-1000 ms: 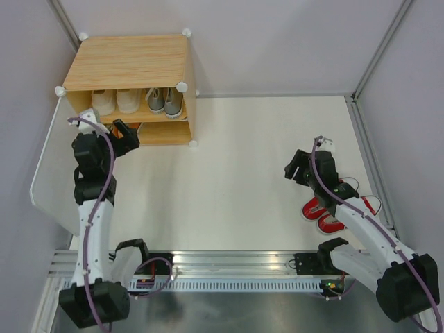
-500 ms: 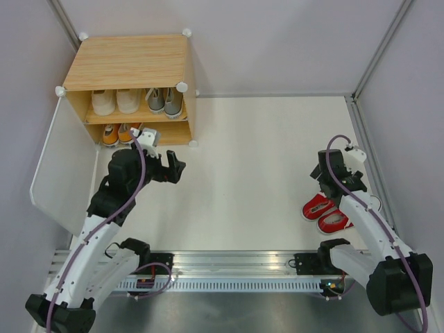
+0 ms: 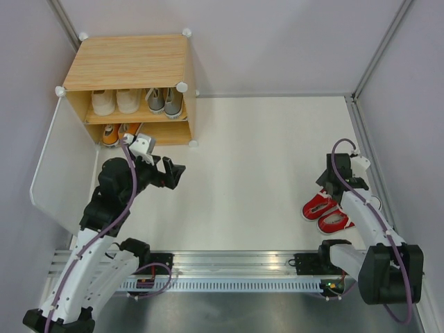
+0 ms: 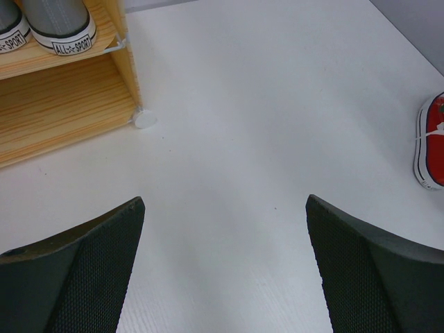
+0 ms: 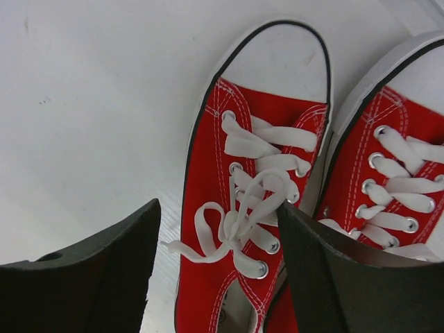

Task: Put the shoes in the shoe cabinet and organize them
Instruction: Pick up the shoe from the center of the board.

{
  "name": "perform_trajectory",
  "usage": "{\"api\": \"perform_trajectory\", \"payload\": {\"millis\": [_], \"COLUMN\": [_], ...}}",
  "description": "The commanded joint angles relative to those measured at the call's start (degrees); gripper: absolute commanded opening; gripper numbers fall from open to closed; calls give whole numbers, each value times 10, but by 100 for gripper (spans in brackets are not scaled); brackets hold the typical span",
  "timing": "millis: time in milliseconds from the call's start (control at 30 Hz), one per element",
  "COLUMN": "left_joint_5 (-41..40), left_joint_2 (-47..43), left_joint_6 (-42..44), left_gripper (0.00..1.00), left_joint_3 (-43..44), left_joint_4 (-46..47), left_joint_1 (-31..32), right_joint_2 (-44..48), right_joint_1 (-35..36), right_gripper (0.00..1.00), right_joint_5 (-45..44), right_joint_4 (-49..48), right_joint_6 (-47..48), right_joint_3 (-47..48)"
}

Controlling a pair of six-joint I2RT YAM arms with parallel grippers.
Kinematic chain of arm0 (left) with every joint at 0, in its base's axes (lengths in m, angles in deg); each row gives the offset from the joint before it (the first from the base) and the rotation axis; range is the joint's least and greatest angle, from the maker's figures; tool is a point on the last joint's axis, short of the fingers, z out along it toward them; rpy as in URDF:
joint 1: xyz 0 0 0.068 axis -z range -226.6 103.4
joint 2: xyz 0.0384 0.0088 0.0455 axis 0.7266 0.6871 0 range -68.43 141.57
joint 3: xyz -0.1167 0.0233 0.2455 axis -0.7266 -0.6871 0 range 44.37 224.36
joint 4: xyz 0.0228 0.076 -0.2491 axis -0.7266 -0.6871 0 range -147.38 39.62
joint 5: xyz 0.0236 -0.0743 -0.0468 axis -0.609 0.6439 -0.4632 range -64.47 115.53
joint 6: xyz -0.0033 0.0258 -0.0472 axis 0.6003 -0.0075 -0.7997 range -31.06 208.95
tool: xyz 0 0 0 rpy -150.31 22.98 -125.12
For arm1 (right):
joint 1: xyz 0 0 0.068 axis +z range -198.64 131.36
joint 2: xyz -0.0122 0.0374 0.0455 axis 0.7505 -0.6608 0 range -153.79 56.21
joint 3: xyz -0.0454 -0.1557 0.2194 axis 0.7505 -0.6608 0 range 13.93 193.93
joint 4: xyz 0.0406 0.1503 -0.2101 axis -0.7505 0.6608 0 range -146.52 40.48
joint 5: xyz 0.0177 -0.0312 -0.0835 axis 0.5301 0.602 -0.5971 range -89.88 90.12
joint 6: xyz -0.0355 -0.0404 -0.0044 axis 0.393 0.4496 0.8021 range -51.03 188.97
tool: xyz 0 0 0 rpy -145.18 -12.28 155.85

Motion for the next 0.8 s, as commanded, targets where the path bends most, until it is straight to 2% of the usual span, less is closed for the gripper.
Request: {"api": "perform_trajectory", "payload": {"millis": [0, 100, 200, 233, 267, 300, 333, 367, 667, 767], "left_joint_5": [19, 20, 15, 15, 15, 15, 14, 13, 6, 1], "left_joint_2": [-5, -7, -11, -12, -12, -14, -16, -18, -27, -32], "left_joint_6": [14, 14, 15, 15, 16, 16, 16, 16, 15, 16], "left_gripper": [100, 100, 100, 100, 100, 100, 100, 100, 100, 100], "left_joint_3": [-5, -8, -8, -8, -8, -9, -10, -10, -15, -16], "left_joint_4": [23, 24, 24, 25, 26, 25, 26, 26, 29, 29], "left_joint_1": [4, 7, 7, 8, 7, 7, 7, 7, 7, 7], "right_joint_2": [-36, -52, -55, -55, -55, -49, -44, -37, 68, 73], "right_joint_1": [-22, -30, -30, -30, -29, -29, -30, -30, -23, -17], "right_gripper": [71, 63, 49, 39, 33, 15, 5, 1, 1, 1], "right_joint_5": [82, 110, 127, 135, 143, 158, 163, 166, 263, 282], "right_joint_4": [-59, -76, -91, -94, -96, -95, -91, -84, -54, -45], "right_joint_6": [11, 12, 13, 15, 17, 19, 20, 22, 48, 48], "right_joint_3": [-16, -29, -49, -53, -55, -57, -57, -56, -20, -3]}}
